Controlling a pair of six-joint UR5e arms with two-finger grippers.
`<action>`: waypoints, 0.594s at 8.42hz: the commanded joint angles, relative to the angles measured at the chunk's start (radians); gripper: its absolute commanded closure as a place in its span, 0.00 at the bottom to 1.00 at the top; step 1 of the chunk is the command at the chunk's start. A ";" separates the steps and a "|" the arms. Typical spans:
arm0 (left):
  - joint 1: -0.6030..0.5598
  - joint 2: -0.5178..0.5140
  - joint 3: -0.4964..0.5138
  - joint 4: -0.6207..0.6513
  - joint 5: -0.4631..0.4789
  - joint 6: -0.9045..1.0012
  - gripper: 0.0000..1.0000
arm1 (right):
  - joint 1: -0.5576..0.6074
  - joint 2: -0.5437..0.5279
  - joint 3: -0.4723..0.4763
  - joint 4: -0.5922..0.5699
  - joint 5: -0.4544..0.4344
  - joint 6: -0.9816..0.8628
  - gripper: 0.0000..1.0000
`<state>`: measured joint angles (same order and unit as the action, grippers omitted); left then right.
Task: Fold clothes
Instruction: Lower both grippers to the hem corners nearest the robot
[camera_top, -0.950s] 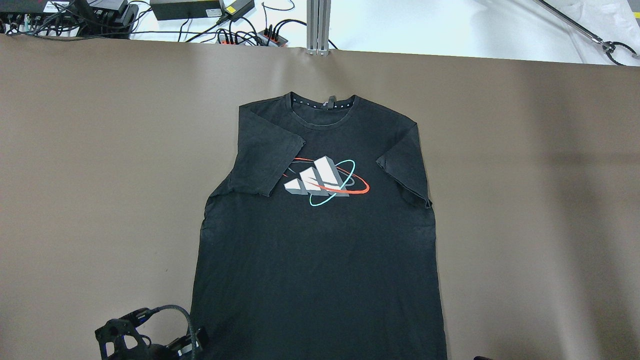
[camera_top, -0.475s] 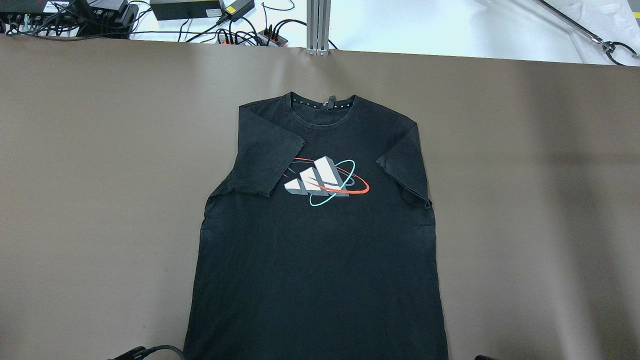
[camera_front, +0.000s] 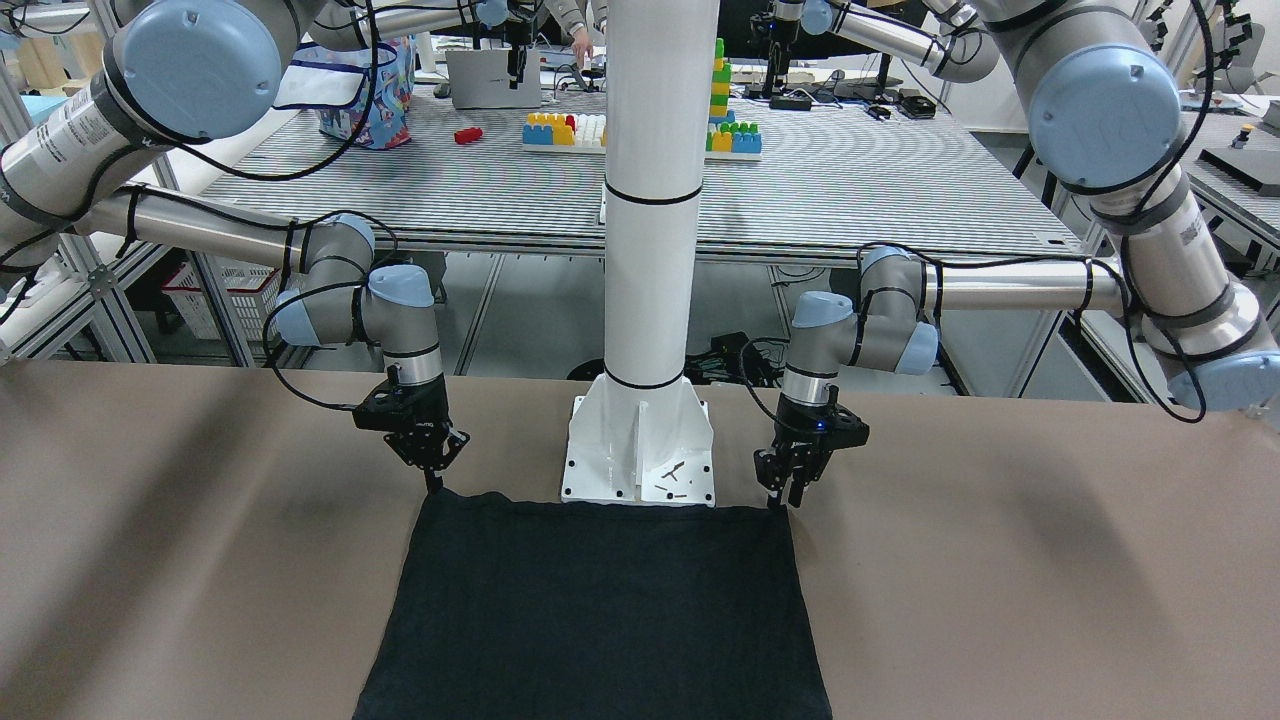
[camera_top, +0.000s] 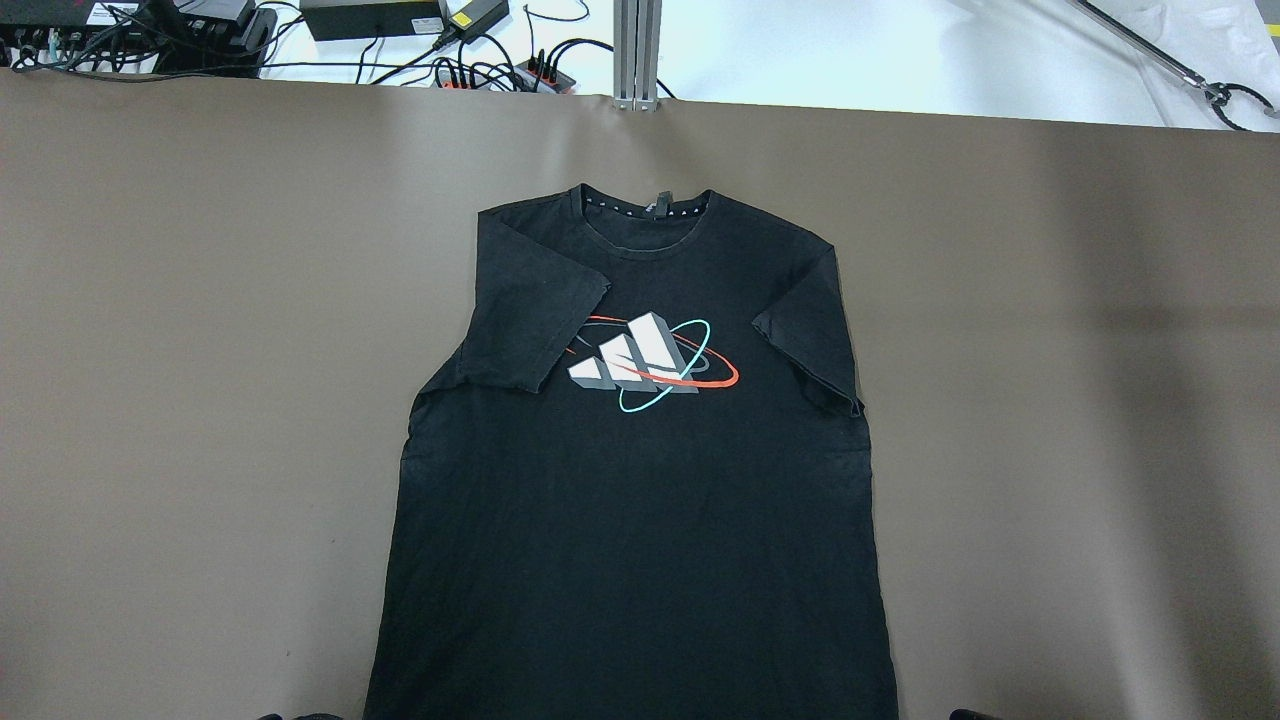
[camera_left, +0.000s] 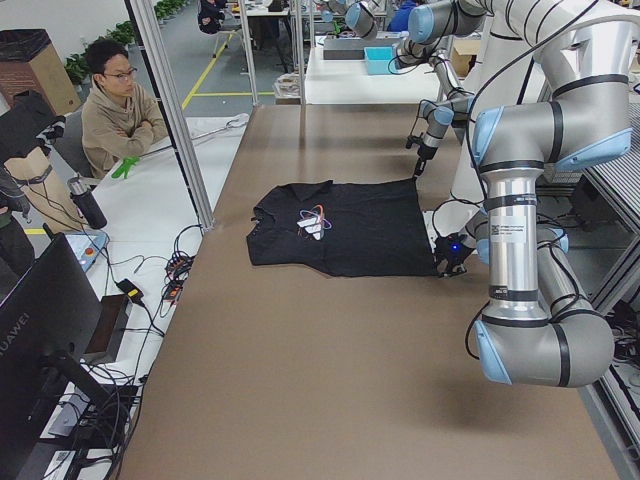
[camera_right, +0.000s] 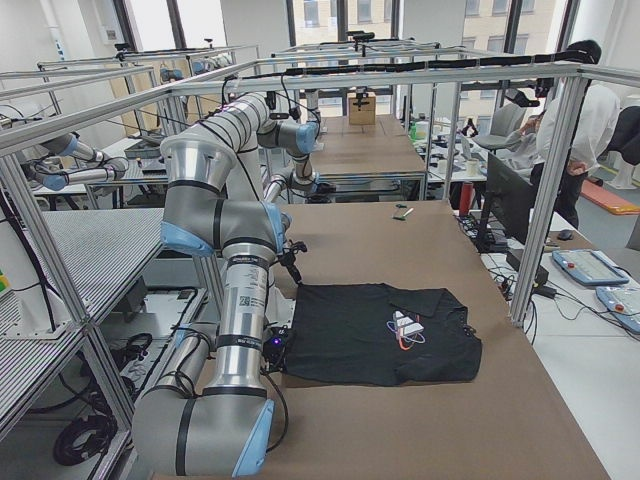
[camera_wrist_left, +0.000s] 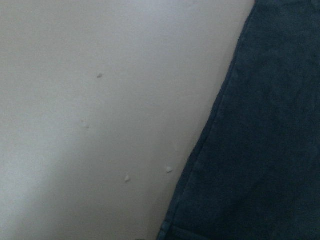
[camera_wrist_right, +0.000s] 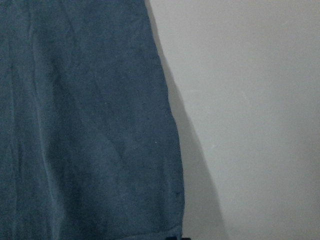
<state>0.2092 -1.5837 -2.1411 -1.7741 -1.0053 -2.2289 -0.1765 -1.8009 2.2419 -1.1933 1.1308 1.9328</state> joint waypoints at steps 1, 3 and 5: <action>-0.001 0.005 0.003 -0.001 -0.001 -0.005 0.70 | 0.000 -0.001 -0.002 0.000 0.000 0.000 1.00; -0.001 0.004 0.000 -0.001 -0.003 -0.005 0.94 | 0.000 -0.001 -0.001 0.000 0.000 0.000 1.00; -0.001 0.004 0.000 -0.002 -0.001 -0.005 1.00 | 0.000 -0.001 -0.001 0.000 -0.006 0.000 1.00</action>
<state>0.2087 -1.5795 -2.1408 -1.7749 -1.0068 -2.2334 -0.1764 -1.8024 2.2410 -1.1934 1.1295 1.9328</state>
